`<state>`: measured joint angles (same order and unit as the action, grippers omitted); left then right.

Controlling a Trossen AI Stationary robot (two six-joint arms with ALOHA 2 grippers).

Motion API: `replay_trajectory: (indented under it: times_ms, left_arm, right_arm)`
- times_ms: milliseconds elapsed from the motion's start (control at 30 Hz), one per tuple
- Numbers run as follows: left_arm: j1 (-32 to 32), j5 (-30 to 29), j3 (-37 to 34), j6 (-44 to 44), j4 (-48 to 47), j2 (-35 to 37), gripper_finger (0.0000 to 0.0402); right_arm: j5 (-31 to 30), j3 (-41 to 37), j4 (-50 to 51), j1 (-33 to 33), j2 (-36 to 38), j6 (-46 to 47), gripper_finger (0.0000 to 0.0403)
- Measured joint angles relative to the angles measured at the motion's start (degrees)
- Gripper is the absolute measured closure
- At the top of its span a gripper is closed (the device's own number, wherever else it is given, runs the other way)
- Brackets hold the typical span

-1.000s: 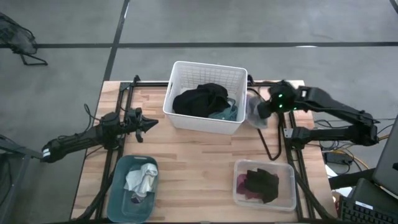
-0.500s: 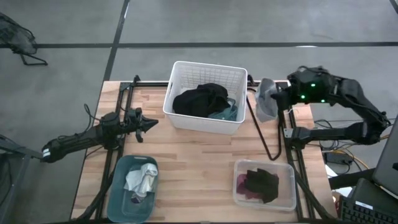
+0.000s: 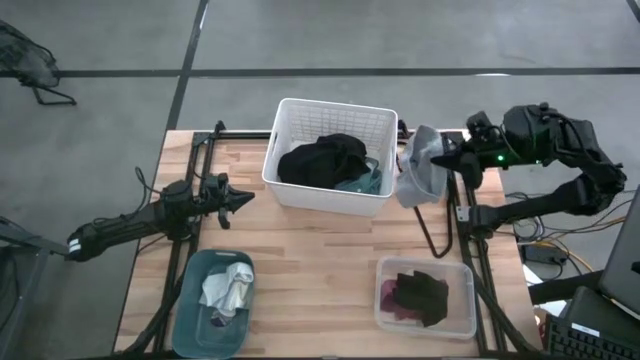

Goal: Pick & Place Cloths
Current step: Put the gray underwear into the transparent bin

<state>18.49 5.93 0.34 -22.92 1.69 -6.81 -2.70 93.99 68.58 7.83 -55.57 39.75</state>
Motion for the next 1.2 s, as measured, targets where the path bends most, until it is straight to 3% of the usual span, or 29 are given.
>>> replay_trajectory:
  times_ms: [367,600,833,1033,1200]
  left_arm:
    - [0.0,0.0,0.0,0.0,0.0,0.0,0.0388]
    - [0.0,0.0,0.0,0.0,0.0,0.0,0.0388]
    - [0.0,0.0,0.0,0.0,0.0,0.0,0.0388]
    - [0.0,0.0,0.0,0.0,0.0,0.0,0.0388]
    - [0.0,0.0,0.0,0.0,0.0,0.0,0.0388]
  right_arm:
    - [9.0,7.3,-3.3,-18.4,-8.0,1.5,0.0394]
    - [10.7,11.2,-3.6,-31.9,-12.5,14.3,0.0394]
    - [10.7,12.1,5.9,-42.6,-17.7,29.8,0.0394]
    - [10.3,11.7,16.7,-46.5,-22.4,36.0,0.0394]
    - [10.2,11.0,19.5,-46.6,-27.5,31.7,0.0394]
